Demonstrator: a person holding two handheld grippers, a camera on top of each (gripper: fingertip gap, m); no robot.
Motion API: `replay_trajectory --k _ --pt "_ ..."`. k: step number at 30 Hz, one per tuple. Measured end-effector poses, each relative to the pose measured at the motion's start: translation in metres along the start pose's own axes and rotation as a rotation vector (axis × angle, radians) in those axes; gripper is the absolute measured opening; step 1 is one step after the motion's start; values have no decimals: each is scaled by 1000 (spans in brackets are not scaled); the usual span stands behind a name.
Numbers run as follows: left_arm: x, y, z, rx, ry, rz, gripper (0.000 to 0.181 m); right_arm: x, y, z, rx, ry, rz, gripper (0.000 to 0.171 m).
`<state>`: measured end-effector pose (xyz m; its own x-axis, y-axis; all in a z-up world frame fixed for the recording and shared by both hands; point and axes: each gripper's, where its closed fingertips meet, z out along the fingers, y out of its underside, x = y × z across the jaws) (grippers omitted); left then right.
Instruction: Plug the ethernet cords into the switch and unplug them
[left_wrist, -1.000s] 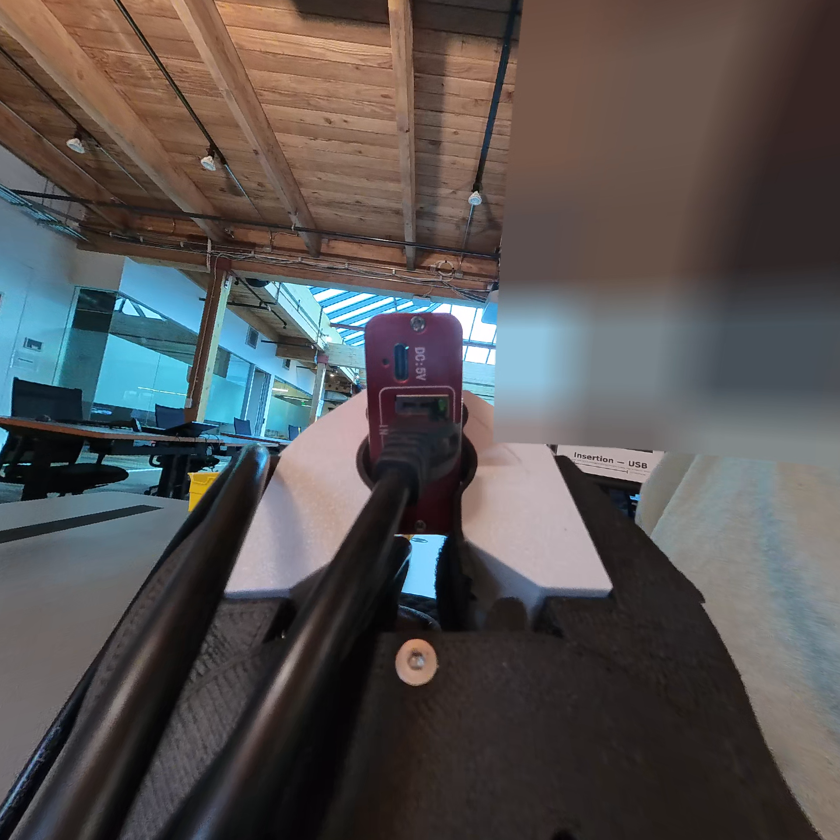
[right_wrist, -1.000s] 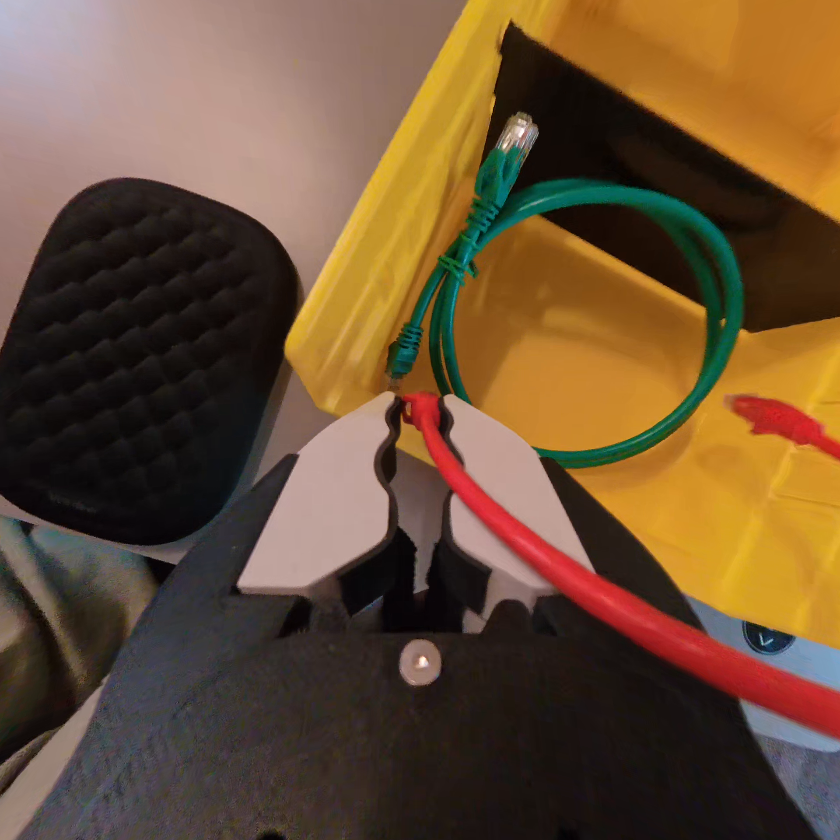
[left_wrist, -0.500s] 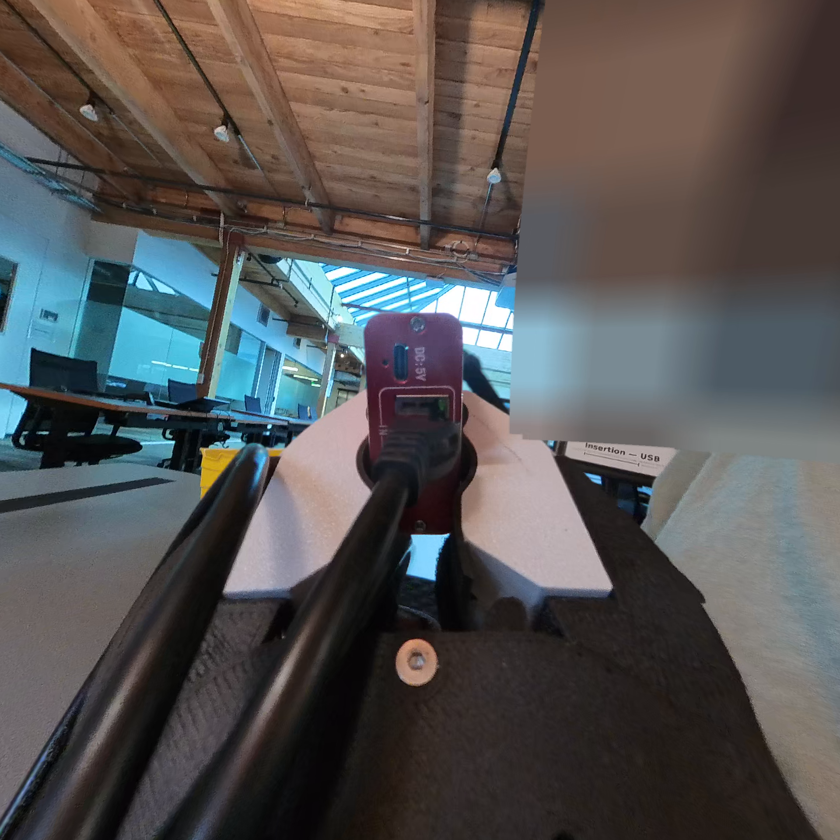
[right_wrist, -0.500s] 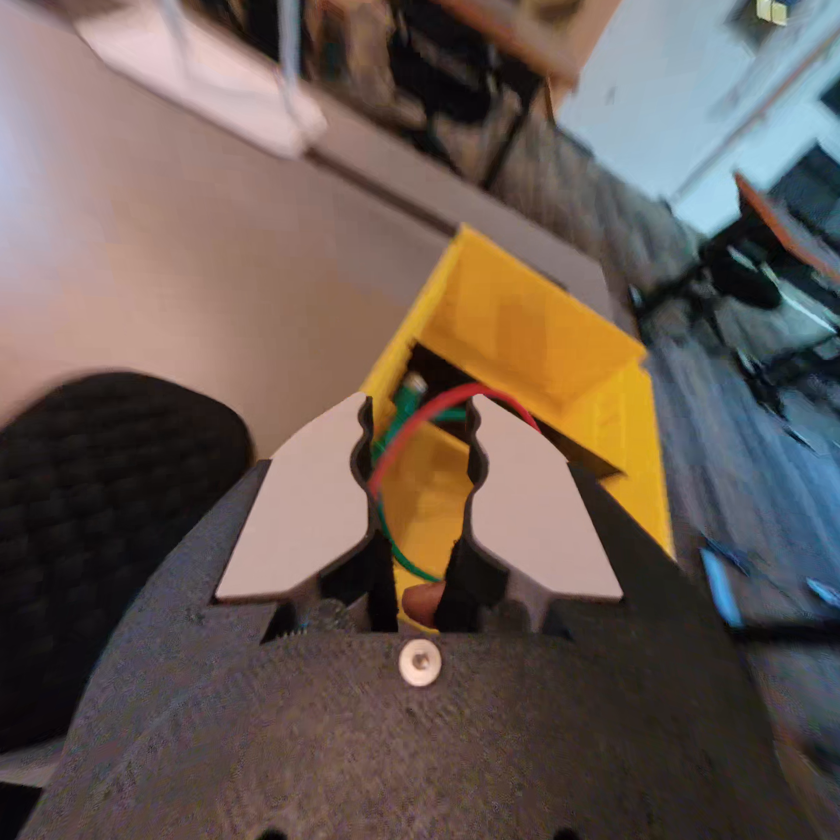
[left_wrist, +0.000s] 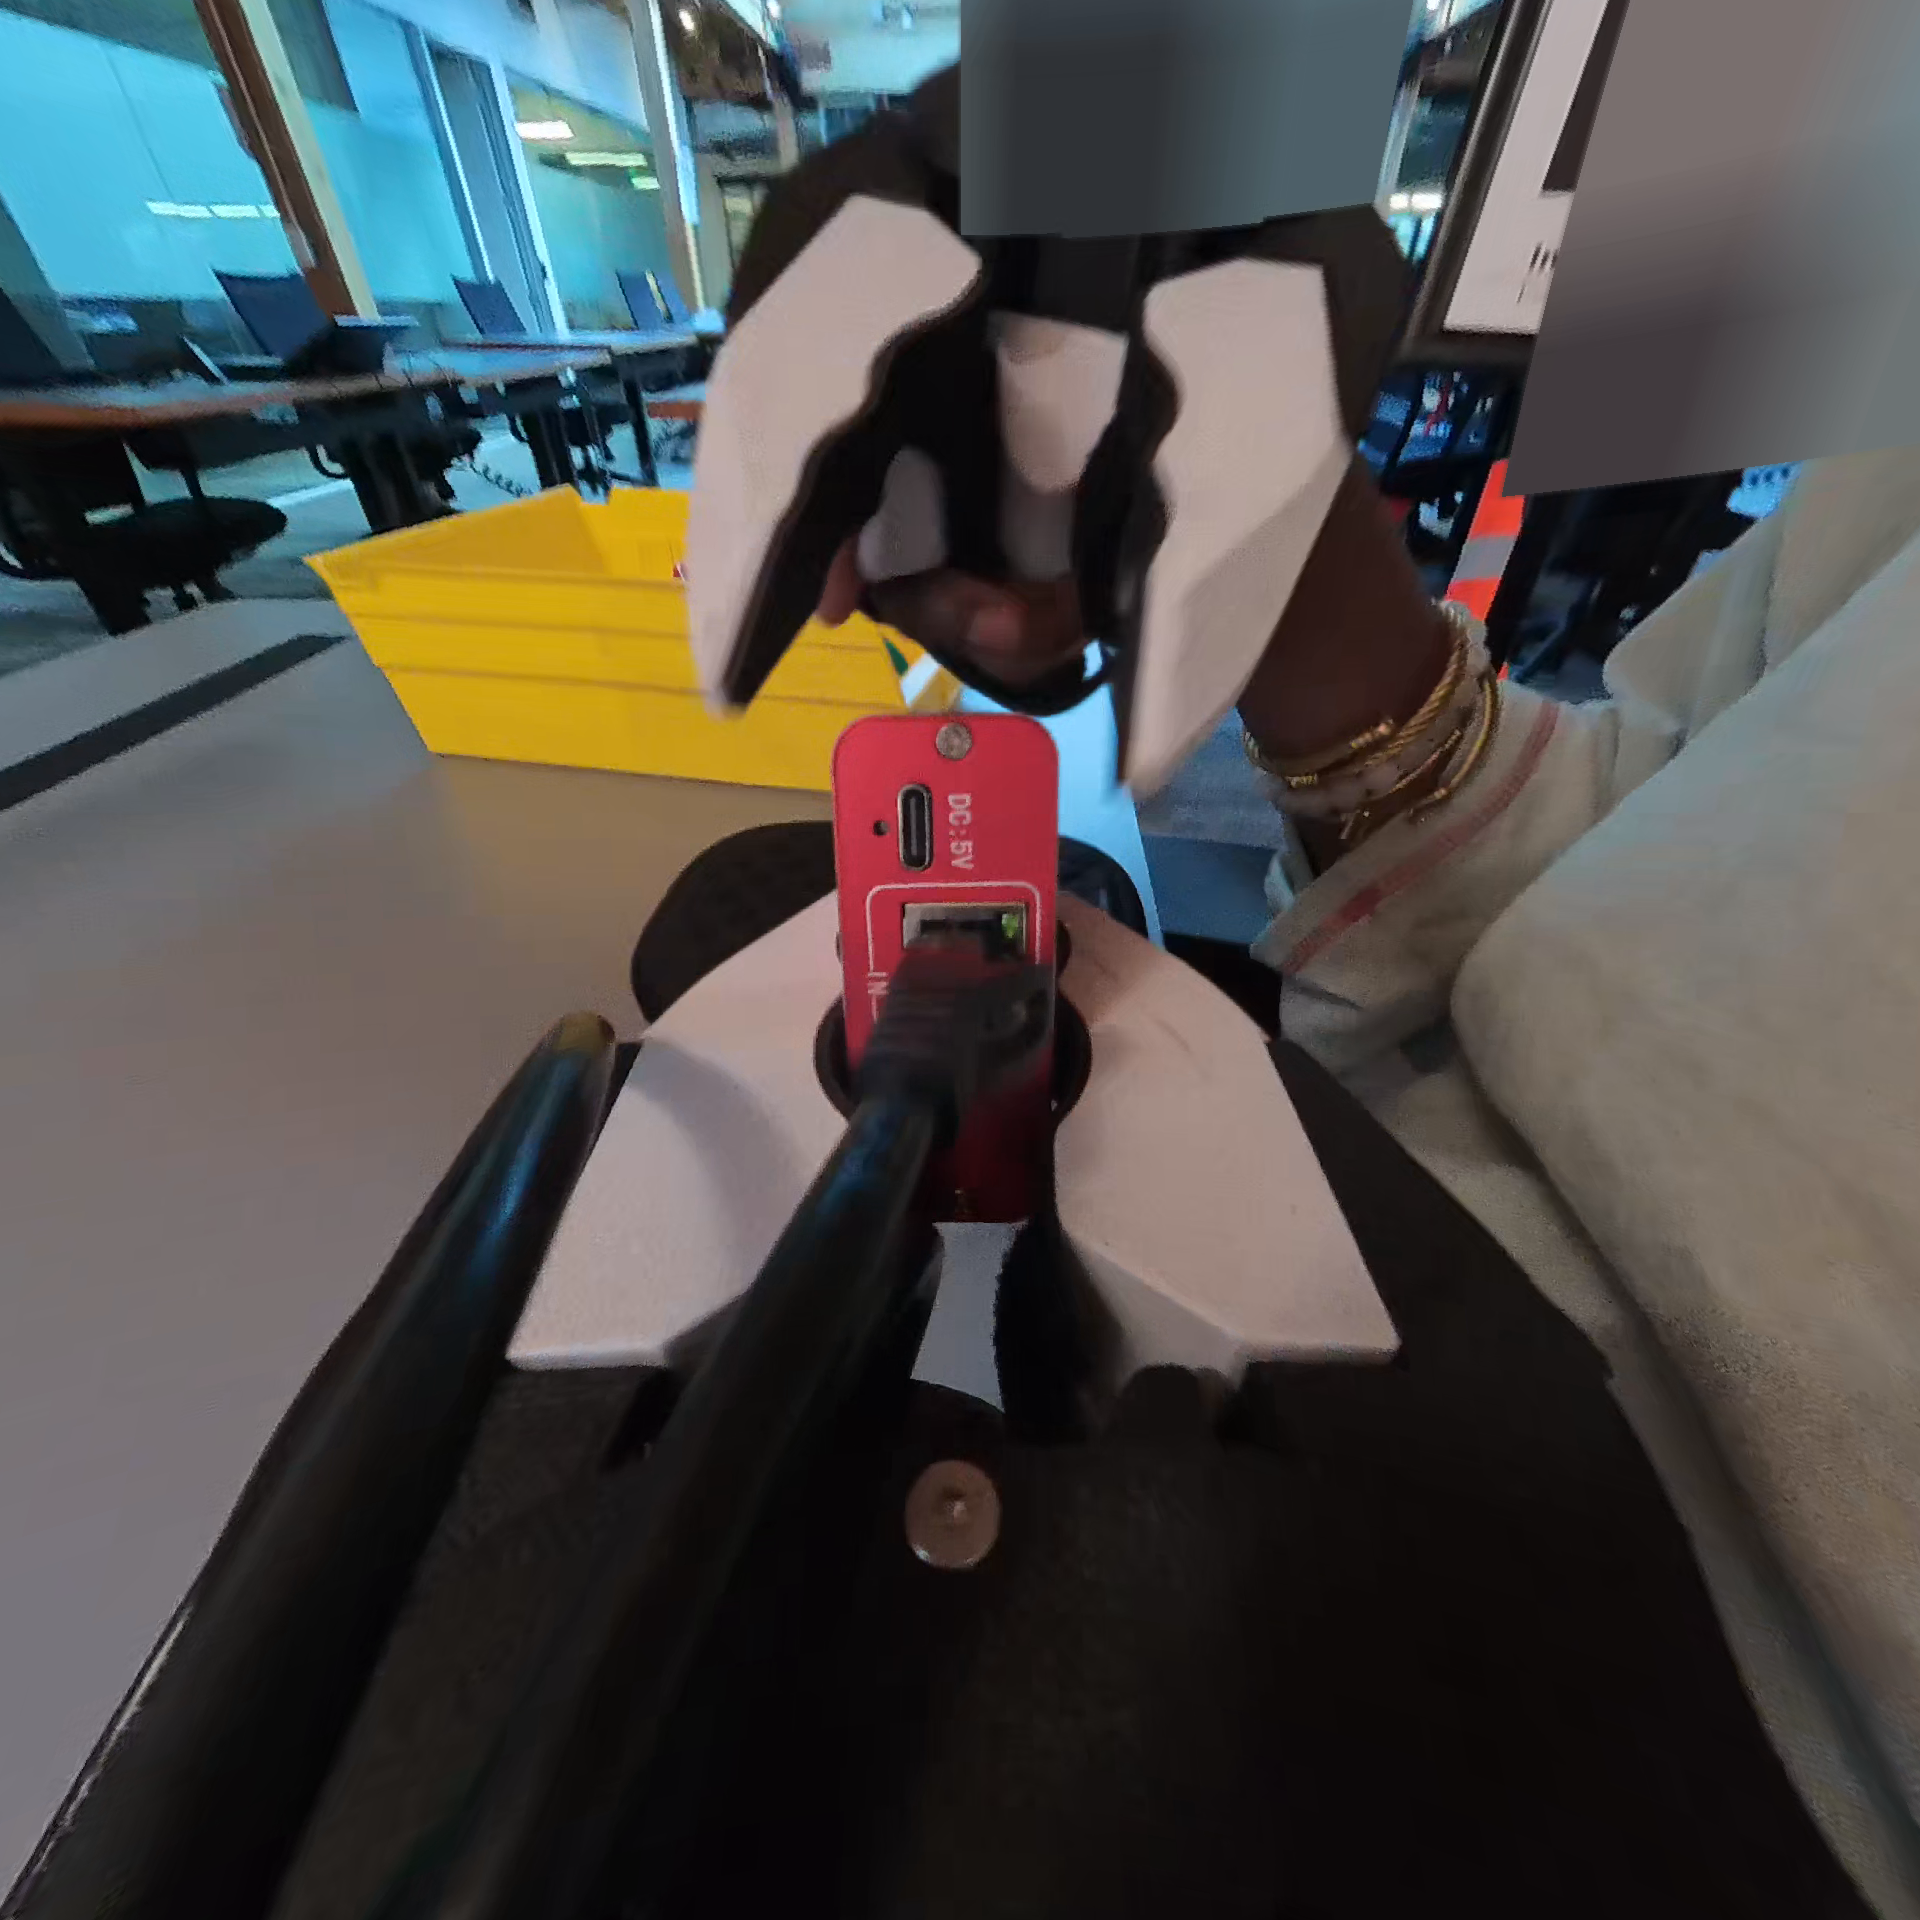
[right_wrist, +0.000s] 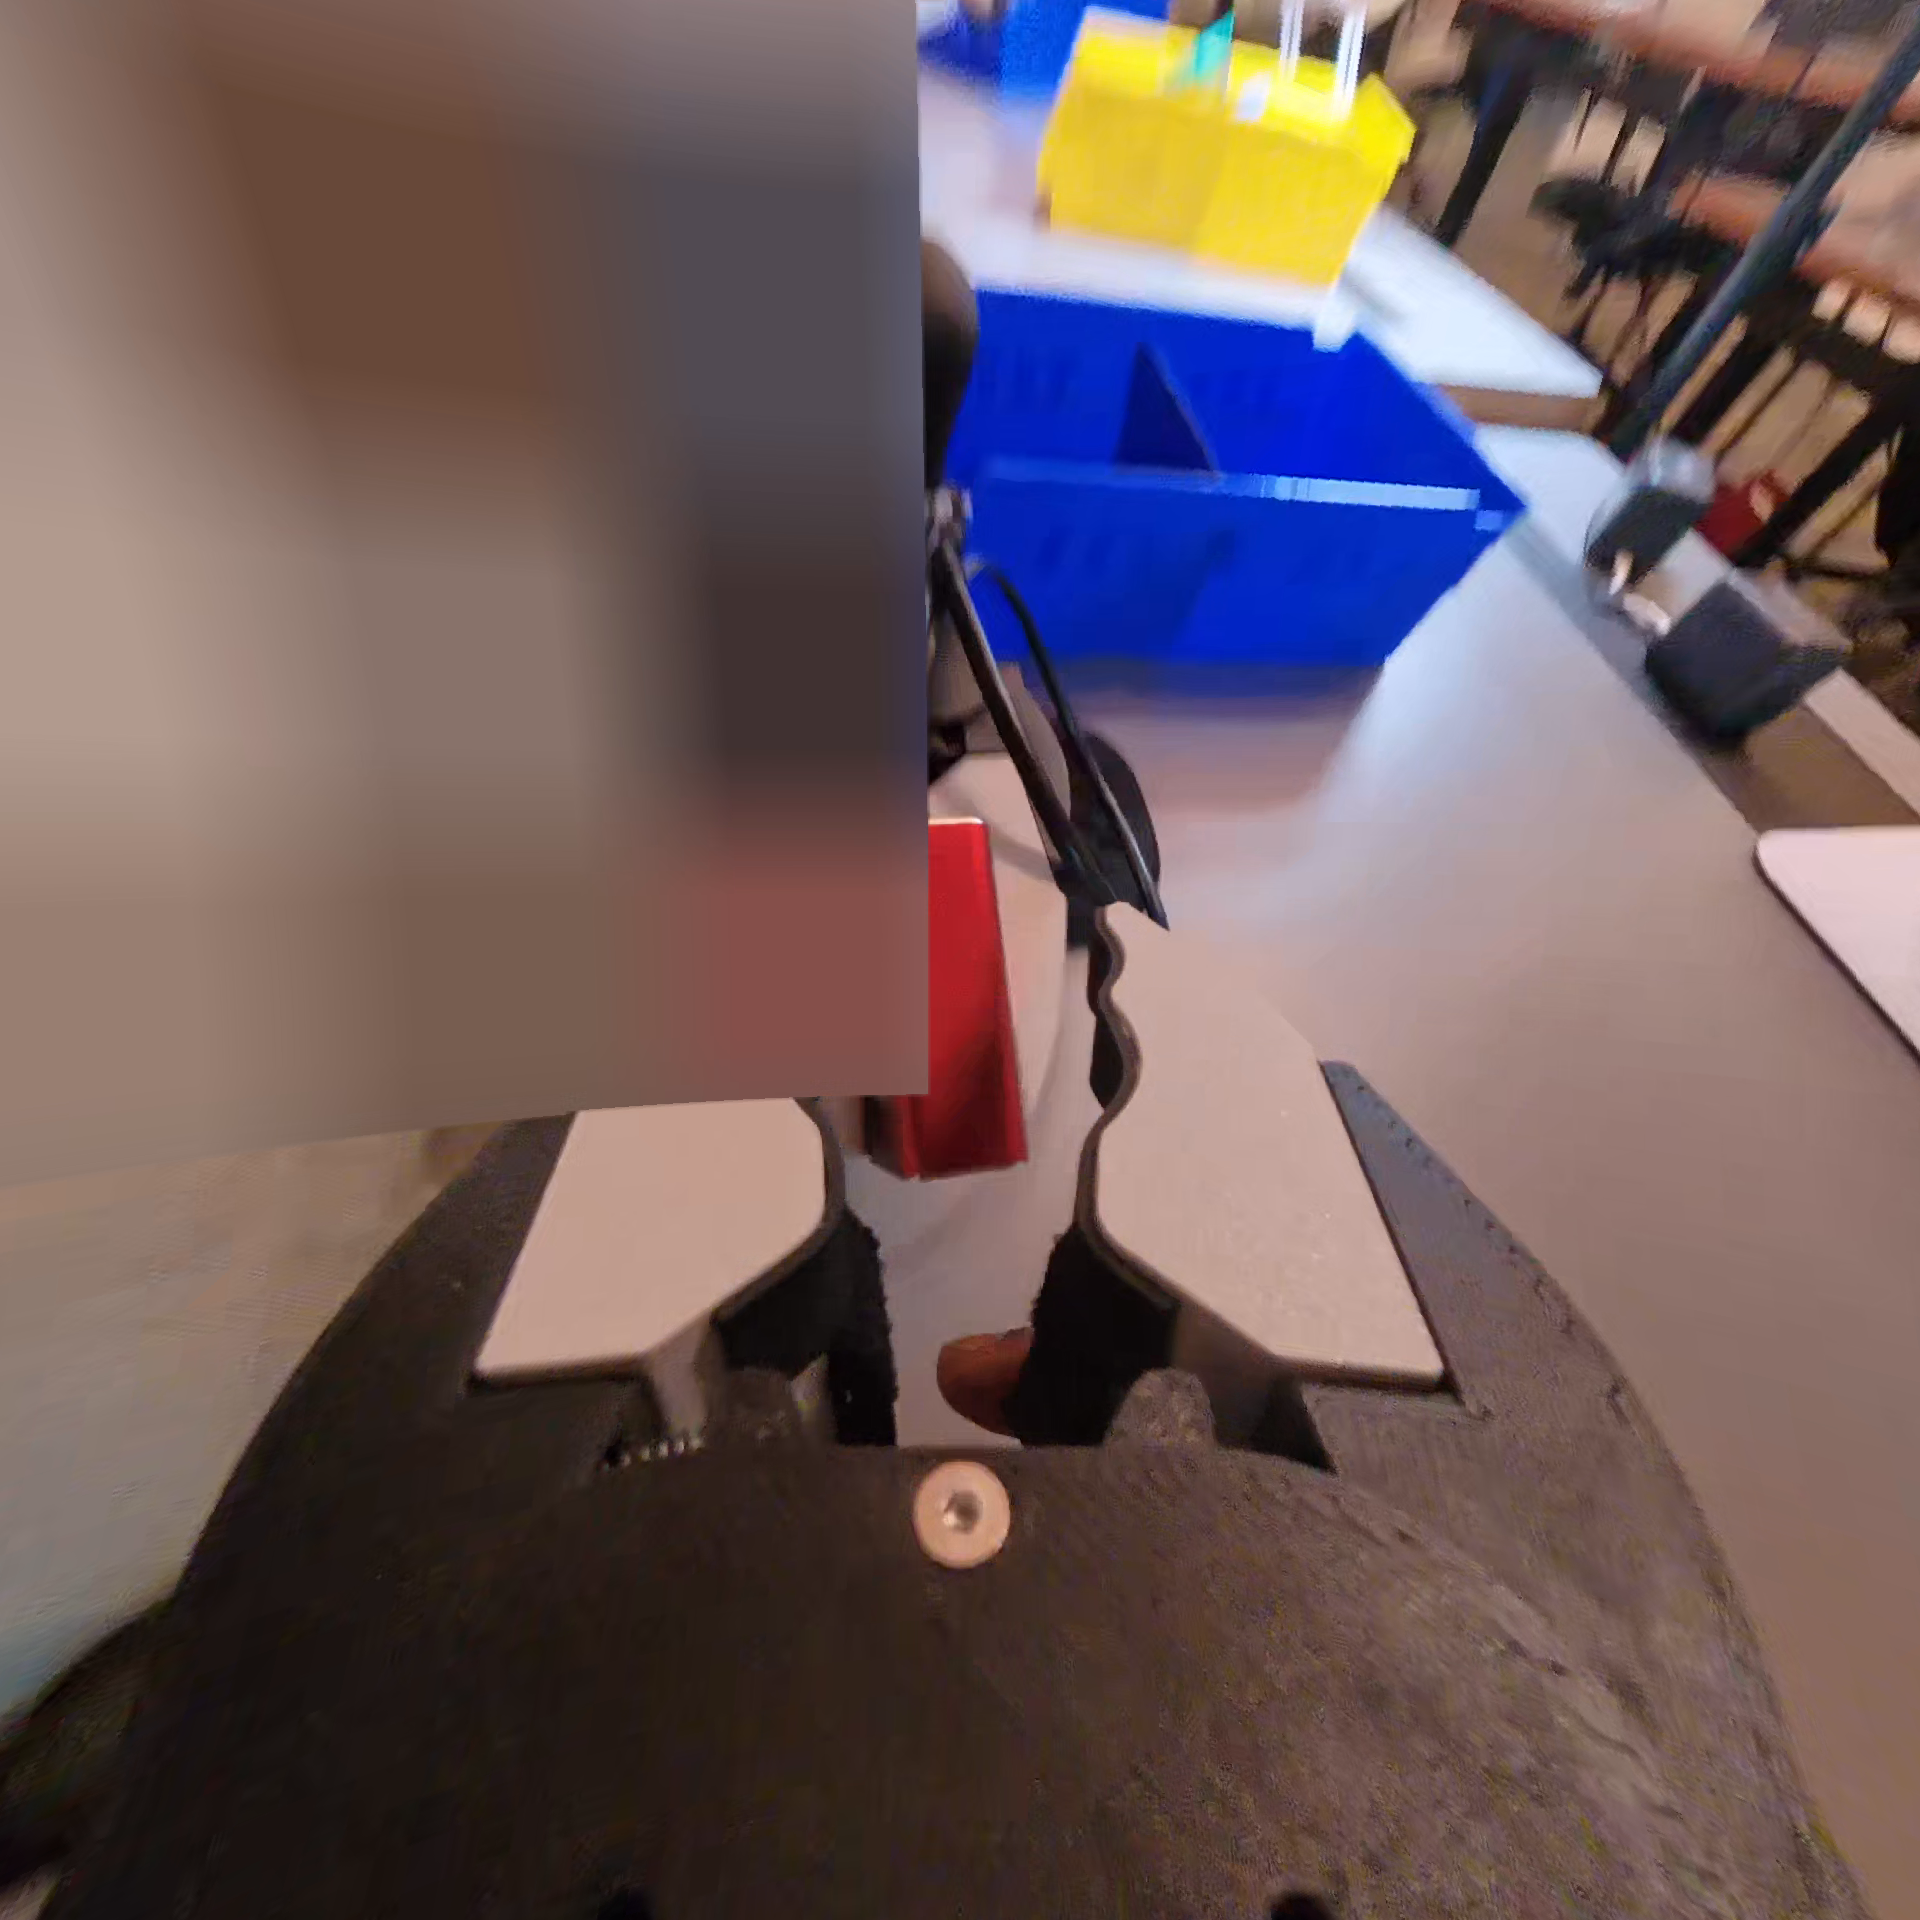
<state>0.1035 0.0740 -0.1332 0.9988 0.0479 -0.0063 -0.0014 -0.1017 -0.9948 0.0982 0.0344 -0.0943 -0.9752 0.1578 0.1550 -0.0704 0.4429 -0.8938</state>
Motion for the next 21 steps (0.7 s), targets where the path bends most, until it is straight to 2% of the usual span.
replay_trajectory --k 2,3,5,10,12,14,17,18,19,21 --pt "2 6 1 -45 10 7 29 -6 18 14 -135 -28 -87 41" --pt "2 13 1 -94 6 28 30 -11 20 18 -147 -54 -115 31" --pt "0 18 0 -116 -8 56 30 -11 21 22 -128 -63 -124 30" --pt "-14 -24 -13 165 -68 -49 45 4 -17 0 331 -25 -5 27" --pt "-28 -42 -26 310 -147 -83 53 20 -25 -15 527 27 89 27" --pt "-41 -66 -47 521 -256 -97 60 38 -29 -30 712 105 191 26" --pt "-46 -97 -97 871 -462 -3 57 65 -26 -54 963 198 372 26" --pt "-38 -103 -109 945 -496 86 47 71 -24 -63 1043 217 423 26" --pt "-31 -106 -111 955 -496 154 39 75 -22 -69 1111 225 462 26" --pt "-31 -99 -89 811 -433 123 33 78 -21 -76 1215 233 501 25"
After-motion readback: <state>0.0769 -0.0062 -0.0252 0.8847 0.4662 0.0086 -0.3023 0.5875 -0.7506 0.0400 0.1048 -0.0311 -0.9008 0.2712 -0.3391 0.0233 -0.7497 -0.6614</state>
